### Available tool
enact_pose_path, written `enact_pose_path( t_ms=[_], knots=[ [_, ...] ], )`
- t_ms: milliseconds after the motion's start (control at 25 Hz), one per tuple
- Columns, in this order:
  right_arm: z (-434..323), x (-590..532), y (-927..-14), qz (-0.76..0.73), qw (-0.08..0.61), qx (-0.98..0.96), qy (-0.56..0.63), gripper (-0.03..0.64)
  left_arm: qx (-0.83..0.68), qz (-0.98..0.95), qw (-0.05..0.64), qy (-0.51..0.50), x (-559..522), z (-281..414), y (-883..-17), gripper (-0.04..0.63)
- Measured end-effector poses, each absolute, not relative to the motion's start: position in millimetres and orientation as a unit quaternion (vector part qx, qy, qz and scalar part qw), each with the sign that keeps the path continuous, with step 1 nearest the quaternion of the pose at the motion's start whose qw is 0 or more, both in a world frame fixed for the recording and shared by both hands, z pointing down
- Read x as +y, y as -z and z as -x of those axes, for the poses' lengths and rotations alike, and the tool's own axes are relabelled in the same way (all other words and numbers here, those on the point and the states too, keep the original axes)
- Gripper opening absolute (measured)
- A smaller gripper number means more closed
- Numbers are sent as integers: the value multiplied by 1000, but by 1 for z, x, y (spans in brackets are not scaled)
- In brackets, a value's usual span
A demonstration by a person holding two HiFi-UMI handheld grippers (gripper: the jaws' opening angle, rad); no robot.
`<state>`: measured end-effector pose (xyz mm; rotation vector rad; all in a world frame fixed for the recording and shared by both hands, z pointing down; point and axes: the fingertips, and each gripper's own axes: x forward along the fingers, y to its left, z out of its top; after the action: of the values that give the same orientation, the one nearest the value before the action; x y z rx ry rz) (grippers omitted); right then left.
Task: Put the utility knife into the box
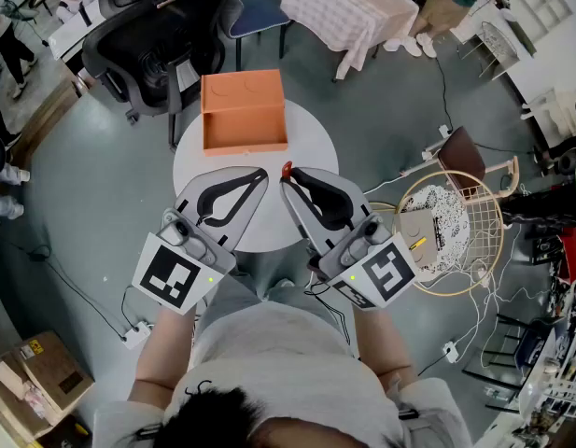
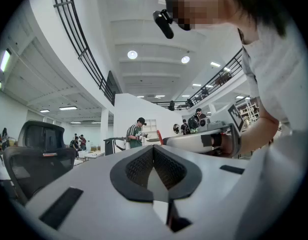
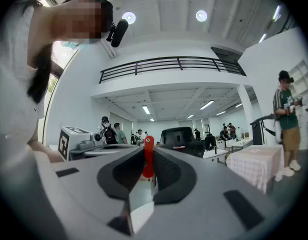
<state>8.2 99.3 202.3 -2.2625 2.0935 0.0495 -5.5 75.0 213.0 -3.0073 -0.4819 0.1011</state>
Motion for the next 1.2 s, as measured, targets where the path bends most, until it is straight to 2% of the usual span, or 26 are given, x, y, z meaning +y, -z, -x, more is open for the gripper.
enact_pose_path(
  t_ms=[600,1200],
  knots=[
    [1,72,-197,729,30,683,-24,57,-151,987,50,-34,48,13,-212,9],
    [12,-1,-206,764,20,645,-15,57,-188,980,40,-45,-28,24,-220,9]
  ],
)
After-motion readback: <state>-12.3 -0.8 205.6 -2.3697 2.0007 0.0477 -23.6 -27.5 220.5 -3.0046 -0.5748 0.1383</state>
